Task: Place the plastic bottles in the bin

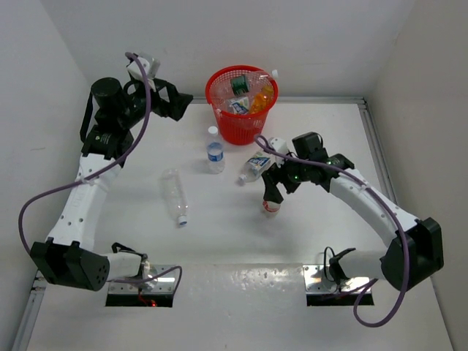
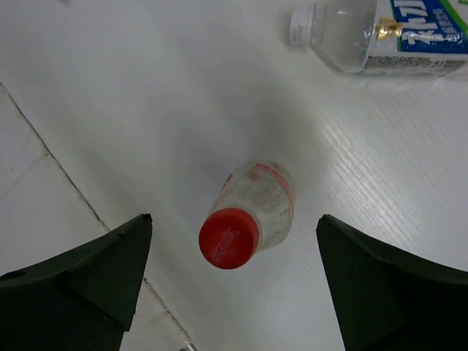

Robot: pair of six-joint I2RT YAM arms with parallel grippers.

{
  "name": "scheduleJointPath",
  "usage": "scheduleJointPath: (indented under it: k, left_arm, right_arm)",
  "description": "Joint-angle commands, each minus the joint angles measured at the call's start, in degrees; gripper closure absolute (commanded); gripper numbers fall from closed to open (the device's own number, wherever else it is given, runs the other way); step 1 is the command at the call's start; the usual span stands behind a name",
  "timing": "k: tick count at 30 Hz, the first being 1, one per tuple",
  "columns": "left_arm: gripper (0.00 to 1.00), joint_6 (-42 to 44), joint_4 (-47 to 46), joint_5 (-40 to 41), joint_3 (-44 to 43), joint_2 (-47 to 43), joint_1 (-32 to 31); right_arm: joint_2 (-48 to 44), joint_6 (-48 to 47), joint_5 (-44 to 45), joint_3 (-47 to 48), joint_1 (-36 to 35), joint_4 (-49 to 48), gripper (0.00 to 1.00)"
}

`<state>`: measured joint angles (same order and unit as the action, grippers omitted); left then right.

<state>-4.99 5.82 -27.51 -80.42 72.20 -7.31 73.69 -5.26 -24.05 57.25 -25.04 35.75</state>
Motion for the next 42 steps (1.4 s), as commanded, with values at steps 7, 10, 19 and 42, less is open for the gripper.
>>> scheduleJointPath:
  k: [7, 10, 19, 42]
  left_arm:
    - [0.0, 0.8, -0.4, 0.9, 1.9, -3.9, 2.2]
    - [0.0, 1.3, -0.4, 0.9, 2.6, -4.4, 2.8]
    - [0.0, 1.3, -1.5, 0.9, 4.5, -5.0, 3.9]
    - [0.0, 2.4, -0.5, 1.0, 11.5, -7.1, 6.6]
  right_arm:
    - [3.8, 6.5, 10.9, -6.4, -3.2, -11.4, 0.11]
    - [5.5, 7.4, 12.2, -6.5, -3.6, -12.5, 0.21]
    - [5.2, 6.5, 11.9, -5.6, -4.3, -10.4, 0.59]
    - [37.8, 9.7, 11.6, 65.0, 2.0, -16.3, 0.91]
